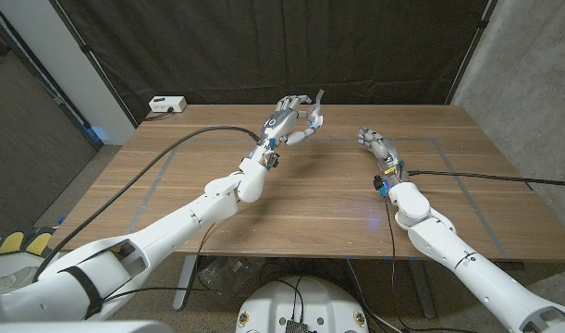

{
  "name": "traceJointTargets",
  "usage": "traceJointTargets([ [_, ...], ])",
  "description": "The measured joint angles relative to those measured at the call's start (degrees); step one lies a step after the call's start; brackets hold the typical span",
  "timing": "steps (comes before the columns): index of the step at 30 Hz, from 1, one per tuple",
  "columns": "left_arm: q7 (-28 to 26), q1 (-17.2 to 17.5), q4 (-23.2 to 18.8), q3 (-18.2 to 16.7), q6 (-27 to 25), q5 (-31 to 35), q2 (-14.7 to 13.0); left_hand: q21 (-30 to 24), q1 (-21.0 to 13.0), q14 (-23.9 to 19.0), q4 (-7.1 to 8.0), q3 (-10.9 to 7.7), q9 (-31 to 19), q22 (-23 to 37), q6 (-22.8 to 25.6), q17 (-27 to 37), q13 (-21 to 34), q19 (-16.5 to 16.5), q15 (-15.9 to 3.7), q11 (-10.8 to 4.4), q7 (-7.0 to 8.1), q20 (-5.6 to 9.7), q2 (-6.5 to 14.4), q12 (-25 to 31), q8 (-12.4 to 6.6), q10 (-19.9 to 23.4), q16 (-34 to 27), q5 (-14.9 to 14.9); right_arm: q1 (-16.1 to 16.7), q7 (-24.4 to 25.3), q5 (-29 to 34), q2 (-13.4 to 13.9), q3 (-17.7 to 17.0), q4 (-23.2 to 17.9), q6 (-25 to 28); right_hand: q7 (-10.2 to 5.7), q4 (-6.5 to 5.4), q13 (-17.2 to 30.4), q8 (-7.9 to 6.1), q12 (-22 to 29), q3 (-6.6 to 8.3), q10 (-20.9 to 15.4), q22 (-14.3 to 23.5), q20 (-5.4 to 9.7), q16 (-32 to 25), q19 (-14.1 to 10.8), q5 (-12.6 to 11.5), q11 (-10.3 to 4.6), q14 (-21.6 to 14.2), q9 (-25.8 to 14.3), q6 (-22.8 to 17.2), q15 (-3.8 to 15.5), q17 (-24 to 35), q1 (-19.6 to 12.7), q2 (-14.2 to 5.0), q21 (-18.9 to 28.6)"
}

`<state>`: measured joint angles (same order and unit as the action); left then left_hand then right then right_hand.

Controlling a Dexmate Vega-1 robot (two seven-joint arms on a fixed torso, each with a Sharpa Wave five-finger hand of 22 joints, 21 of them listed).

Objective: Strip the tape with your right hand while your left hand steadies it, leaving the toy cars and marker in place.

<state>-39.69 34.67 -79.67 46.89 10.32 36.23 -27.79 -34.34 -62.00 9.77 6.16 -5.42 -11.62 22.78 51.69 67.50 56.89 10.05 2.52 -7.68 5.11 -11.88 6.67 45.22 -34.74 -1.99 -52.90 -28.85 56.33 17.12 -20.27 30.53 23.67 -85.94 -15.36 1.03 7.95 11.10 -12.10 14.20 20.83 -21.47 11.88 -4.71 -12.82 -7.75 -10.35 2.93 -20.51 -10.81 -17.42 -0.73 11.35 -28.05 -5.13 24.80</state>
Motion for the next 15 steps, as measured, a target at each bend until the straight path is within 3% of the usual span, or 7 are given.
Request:
traceJointTargets([
  [3, -1.0, 0.0, 0.2, 0.0, 0.1, 0.7, 0.2, -4.9, -1.2, 0.1, 0.26, 1.06, 1.0, 4.8, 0.0, 2.5, 5.0, 0.0, -0.08, -0.1, 0.0, 0.0, 0.3, 4.0, 1.34, 0.2, -5.7, 0.0, -0.4, -0.1, 0.0, -0.4, 0.2, 0.6, -0.2, 0.0, -0.14, 0.0, 0.0, 0.0, -0.14, 0.0, 0.0, -0.03, 0.0, 0.0, 0.0, 0.0, 0.3, 0.0, 0.0, -0.33, 0.1, 0.2, 0.23, 0.0],
  [6, -1.2, 0.0, 0.3, 0.0, 0.2, 0.8, 0.2, -9.2, -3.1, -1.4, 0.51, 2.08, 1.5, 9.4, 0.3, 2.5, 8.3, 0.0, -1.3, -0.6, -0.33, 0.0, 0.7, 7.9, 2.57, 3.8, -9.4, 0.3, -0.6, -0.3, 0.0, -0.7, 0.3, 1.0, -0.6, 0.0, -0.36, 0.0, 0.0, 0.0, -0.39, 0.0, 0.0, -0.23, 0.0, 0.2, 0.0, 0.0, 0.4, 0.0, 0.0, -0.42, 0.3, 0.2, 0.22, 0.0],
  [10, -1.2, -0.1, 0.5, 0.3, 0.2, 0.8, 0.2, -12.7, -3.7, -4.7, 0.71, 2.9, 1.6, 13.0, 0.6, 1.9, 10.4, 0.0, -2.13, -1.04, -0.63, 0.0, 0.8, 11.3, 3.39, 7.5, -10.9, 0.3, -0.6, -0.6, 0.0, -0.7, 0.3, 1.0, -1.0, -0.2, -1.03, 0.2, 0.0, 0.4, -1.67, -0.5, 0.1, -0.23, 0.0, 0.2, 0.0, 0.09, 0.1, 0.0, -0.2, -0.08, 0.6, 2.2, 1.24, 0.0],
  [15, 0.5, -0.5, 0.6, 0.5, 1.3, 1.0, 0.0, -13.8, -4.2, -5.0, 0.64, 2.99, 1.7, 14.3, 0.9, 1.7, 11.1, 0.0, -2.42, -1.11, -0.93, 0.01, 1.3, 12.1, 3.59, 7.6, -10.9, 0.5, -1.4, -0.4, 0.5, -1.1, 0.6, 1.5, -0.9, -0.31, -2.04, 0.7, -0.11, 1.5, -3.32, -3.0, 0.3, -0.23, -1.2, 0.2, 0.0, -0.16, -2.2, 0.0, -1.5, 1.37, 1.5, 4.0, 2.0, 0.0],
])
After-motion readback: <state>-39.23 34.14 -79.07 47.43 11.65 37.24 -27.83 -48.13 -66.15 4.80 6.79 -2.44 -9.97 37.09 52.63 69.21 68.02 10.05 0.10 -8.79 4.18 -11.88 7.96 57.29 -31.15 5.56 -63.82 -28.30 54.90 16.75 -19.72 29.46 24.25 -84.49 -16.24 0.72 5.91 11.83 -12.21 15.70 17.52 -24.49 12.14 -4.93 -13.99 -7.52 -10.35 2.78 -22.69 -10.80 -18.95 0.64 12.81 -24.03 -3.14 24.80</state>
